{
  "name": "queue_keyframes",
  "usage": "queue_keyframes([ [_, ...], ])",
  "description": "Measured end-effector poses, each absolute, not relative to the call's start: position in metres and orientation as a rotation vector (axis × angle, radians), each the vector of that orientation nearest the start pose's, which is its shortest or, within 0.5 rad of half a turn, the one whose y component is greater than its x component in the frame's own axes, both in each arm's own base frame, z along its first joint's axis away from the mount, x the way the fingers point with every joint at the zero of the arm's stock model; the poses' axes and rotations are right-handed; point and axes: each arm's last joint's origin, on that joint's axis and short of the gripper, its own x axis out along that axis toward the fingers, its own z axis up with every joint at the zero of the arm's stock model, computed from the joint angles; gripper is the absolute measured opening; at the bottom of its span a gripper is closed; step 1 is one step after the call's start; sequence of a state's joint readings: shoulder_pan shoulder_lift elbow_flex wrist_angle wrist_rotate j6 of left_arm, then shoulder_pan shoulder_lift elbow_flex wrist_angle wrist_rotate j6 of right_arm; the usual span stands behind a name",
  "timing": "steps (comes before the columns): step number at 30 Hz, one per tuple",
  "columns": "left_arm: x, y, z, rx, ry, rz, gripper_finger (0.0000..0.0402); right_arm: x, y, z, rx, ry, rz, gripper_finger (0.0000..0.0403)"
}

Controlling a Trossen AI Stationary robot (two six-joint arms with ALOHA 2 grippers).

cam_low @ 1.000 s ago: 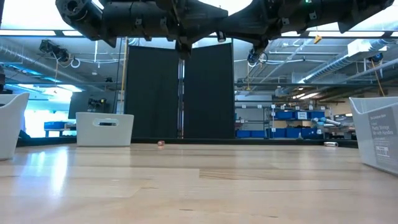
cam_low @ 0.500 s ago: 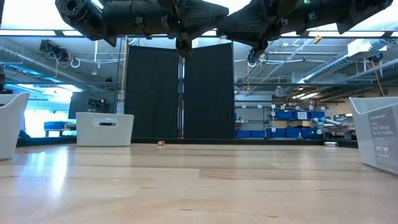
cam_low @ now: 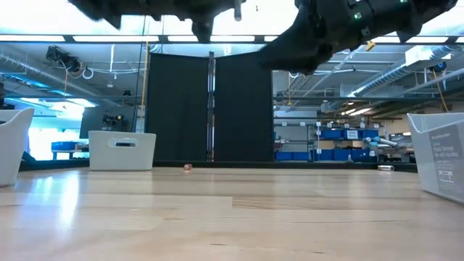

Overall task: Sort batteries
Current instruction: Put the black-brown battery into the bottom left gray bin

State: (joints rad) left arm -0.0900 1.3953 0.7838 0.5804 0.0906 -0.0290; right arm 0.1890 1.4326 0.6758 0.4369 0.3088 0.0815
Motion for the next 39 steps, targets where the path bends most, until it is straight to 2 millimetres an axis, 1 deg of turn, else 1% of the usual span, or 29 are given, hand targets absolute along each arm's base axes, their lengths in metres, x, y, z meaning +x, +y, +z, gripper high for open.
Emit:
queue_keyframes([
  [2,0.297,-0.033,0.278,-0.027,0.140,-0.194,0.0053,0.289,0.045,0.207,-0.010,0.338,-0.161,0.0212],
  [5,0.284,-0.042,0.289,-0.010,0.358,-0.210,0.0053,0.287,0.045,0.204,-0.021,0.376,-0.176,0.0196],
  [9,0.261,-0.061,0.302,0.063,0.648,-0.235,0.0053,0.286,0.045,0.202,-0.018,0.396,-0.179,0.0177],
  [12,0.245,-0.078,0.308,0.014,0.830,-0.255,0.0053,0.286,0.045,0.201,-0.013,0.404,-0.181,0.0168],
  [15,0.226,-0.096,0.309,-0.091,0.991,-0.235,0.0053,0.286,0.045,0.200,-0.017,0.417,-0.181,0.0165],
  [17,0.211,-0.106,0.302,-0.155,1.131,-0.173,0.0053,0.285,0.044,0.199,-0.020,0.426,-0.182,0.0165],
  [20,0.189,-0.122,0.286,-0.196,1.265,-0.074,0.0053,0.285,0.043,0.198,-0.030,0.442,-0.184,0.0165],
  [23,0.174,-0.136,0.264,-0.233,1.316,-0.021,0.0053,0.285,0.041,0.197,-0.047,0.449,-0.186,0.0165],
  [26,0.164,-0.144,0.240,-0.256,1.322,0.026,0.0053,0.285,0.039,0.197,-0.052,0.448,-0.192,0.0165],
  [31,0.152,-0.148,0.207,-0.296,1.327,0.055,0.0053,0.285,0.038,0.197,-0.053,0.447,-0.193,0.0165],
  [35,0.147,-0.147,0.189,-0.271,1.359,0.085,0.0053,0.285,0.038,0.197,-0.053,0.446,-0.191,0.0164],
  [39,0.145,-0.144,0.177,-0.227,1.388,0.103,0.0053,0.285,0.038,0.197,-0.052,0.446,-0.192,0.0164],
])
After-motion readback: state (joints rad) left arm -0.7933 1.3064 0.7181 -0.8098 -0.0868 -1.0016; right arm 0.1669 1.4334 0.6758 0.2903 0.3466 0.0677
